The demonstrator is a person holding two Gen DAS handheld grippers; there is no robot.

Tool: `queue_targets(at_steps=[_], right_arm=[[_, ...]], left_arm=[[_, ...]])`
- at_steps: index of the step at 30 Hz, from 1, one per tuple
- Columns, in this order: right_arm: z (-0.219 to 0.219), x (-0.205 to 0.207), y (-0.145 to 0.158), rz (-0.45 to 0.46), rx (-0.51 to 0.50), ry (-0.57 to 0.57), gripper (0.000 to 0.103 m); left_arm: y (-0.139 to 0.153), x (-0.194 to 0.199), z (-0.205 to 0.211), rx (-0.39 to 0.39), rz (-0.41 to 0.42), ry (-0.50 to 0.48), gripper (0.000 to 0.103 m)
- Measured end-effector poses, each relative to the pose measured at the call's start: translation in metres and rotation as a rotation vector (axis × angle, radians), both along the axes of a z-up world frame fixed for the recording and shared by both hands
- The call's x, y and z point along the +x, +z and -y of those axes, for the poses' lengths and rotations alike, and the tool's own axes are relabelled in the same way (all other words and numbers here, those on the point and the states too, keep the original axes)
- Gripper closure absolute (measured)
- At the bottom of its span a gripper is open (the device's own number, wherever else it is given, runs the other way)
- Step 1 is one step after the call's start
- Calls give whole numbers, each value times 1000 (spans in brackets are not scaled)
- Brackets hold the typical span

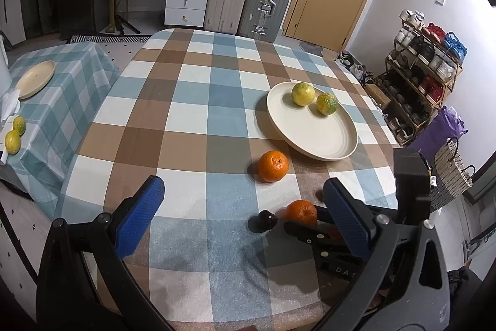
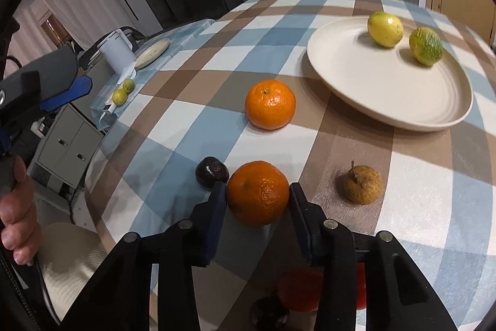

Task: Organize fruits
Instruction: 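Reach the right gripper to an orange and close on it, then grasp the other orange with the left gripper while the right gripper holds its orange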

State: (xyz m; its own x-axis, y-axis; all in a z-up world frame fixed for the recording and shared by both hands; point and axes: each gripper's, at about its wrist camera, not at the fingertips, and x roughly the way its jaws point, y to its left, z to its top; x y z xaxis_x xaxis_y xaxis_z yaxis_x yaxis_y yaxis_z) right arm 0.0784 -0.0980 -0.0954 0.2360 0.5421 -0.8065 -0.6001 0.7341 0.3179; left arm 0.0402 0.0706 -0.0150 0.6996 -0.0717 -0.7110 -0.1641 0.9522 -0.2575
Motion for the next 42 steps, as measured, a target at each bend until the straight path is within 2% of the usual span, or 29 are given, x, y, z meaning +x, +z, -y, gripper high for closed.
queue_targets(at_steps=[10, 20, 23, 29, 34, 39, 42], right_arm=[[3, 2, 0, -27, 26, -3, 62], [18, -1, 16, -12, 75, -15, 62], [32, -3, 28, 12, 109, -38, 62], [71, -4, 49, 38, 190, -91, 62], [98, -9, 69, 73, 233, -118, 62], [116, -14, 83, 96, 267, -138, 62], [122, -15, 87, 104, 284, -149, 62]], left_arm=[[-1, -1, -3, 3, -4, 12, 1], [-13, 9, -5, 25, -40, 21, 1], [-18, 20, 1, 56, -64, 3, 1], [-30, 45, 18, 69, -99, -51, 1], [-32, 66, 28, 48, -90, -78, 1], [-36, 88, 44, 147, -99, -86, 1], [-47, 104, 50, 147, -133, -113, 4]])
